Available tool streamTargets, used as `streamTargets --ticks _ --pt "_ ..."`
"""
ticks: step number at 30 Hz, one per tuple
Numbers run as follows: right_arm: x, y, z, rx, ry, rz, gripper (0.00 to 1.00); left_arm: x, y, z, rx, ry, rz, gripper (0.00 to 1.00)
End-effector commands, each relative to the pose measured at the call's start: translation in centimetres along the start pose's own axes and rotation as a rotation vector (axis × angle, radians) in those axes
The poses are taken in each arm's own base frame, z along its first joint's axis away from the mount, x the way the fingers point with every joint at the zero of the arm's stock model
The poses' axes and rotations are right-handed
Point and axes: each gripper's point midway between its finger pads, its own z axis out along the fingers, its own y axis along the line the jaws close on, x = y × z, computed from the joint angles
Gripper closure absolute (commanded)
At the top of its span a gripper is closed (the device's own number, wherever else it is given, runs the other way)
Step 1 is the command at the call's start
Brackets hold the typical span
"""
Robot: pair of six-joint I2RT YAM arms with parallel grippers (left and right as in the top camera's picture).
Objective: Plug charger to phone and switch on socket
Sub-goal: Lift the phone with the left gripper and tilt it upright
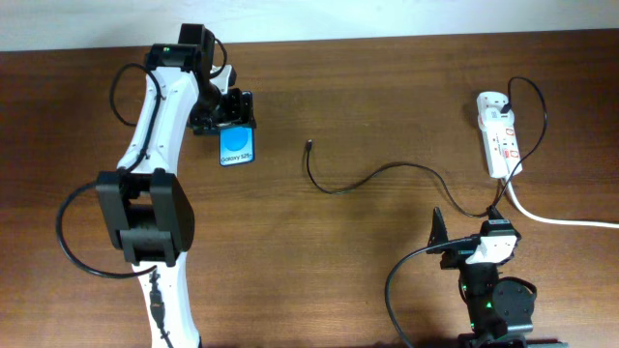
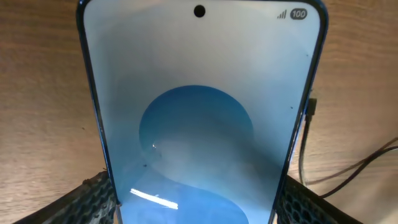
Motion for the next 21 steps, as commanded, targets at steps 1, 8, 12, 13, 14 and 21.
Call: streamTargets --ticks 1,8,12,13,14,21 --pt "0.3 -0.1 0.0 0.010 0.005 -0.001 0.02 -0.6 -0.6 -1.0 0.038 -0.026 -0.088 1.00" --pt "0.3 -0.1 0.0 0.010 0.005 -0.001 0.01 0.3 -3.7 -1.4 0.218 0.050 -0.290 1.00" --pt "0.3 -0.1 0.0 0.010 0.005 -0.001 0.02 1.9 -5.7 -2.1 0.313 0.184 -0.566 1.00" --pt "0.3 -0.1 0.0 0.010 0.005 -0.001 0.02 2.5 -5.9 -2.2 0.314 0.223 -0.624 1.00" --pt "0.3 -0.1 0.0 0.010 0.005 -0.001 0.02 3.5 -6.4 -2.6 0.324 0.288 -0.704 1.00" --pt "0.3 -0.1 0.0 0.010 0.005 -0.001 0.02 4.8 -11.6 -6.3 0.637 0.511 -0.754 1.00"
